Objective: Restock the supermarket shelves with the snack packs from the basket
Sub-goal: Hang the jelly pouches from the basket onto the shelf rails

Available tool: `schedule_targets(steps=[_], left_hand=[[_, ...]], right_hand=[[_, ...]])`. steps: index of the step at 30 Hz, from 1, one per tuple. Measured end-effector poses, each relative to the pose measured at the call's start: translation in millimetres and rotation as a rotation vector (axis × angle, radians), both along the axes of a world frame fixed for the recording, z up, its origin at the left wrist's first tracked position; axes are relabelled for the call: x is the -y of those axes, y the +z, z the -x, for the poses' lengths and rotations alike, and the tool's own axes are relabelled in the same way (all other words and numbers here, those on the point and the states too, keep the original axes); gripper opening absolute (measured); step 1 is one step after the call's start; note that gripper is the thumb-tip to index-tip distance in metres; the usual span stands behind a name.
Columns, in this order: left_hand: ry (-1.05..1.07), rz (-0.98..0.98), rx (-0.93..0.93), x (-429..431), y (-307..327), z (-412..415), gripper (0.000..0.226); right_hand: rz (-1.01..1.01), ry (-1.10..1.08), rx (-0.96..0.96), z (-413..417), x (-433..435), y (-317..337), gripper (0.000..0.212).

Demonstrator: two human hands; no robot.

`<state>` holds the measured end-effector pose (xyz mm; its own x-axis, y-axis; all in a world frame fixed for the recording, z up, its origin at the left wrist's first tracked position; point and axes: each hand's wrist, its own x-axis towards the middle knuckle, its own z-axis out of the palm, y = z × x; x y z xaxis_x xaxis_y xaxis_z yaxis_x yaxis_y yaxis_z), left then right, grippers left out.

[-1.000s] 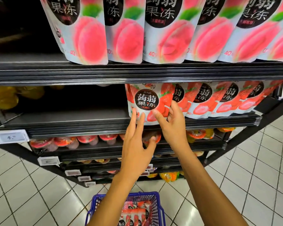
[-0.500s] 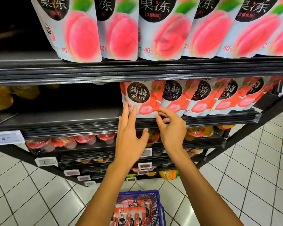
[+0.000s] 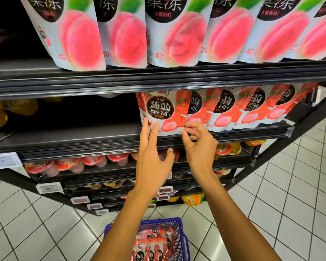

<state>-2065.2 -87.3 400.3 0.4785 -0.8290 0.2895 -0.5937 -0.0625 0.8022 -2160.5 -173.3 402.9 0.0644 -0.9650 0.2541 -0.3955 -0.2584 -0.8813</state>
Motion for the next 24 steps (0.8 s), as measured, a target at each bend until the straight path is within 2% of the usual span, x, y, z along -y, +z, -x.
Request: schedule_targets(steps=[5,8,11,15,18,24], left_hand=[[0.006,-0.004,-0.003,-1,0,-2,0.076],[0.027,0.028,-0.07,-7,1,-4,0.07],[0.06,0.116,-0.101,-19,-2,-4,0.053],[0.109,0.155,-0.133,-41,-26,-6,0.031],[0.085,0.02,-0.201,-61,-76,-12,0.025],[0.094,-0.483,-0.42,-126,-253,-22,0.022]], right_hand=[[0.0,0.01,0.062,4,-5,-2,0.016],[0.039,0.0,0.078,7,-11,-6,0.02],[0.086,-0.038,0.134,11,-22,-16,0.019],[0.03,0.019,0.158,16,-43,-51,0.016],[-0.086,0.128,0.069,22,-60,-98,0.014],[-0.465,0.207,0.017,33,-112,-239,0.015]])
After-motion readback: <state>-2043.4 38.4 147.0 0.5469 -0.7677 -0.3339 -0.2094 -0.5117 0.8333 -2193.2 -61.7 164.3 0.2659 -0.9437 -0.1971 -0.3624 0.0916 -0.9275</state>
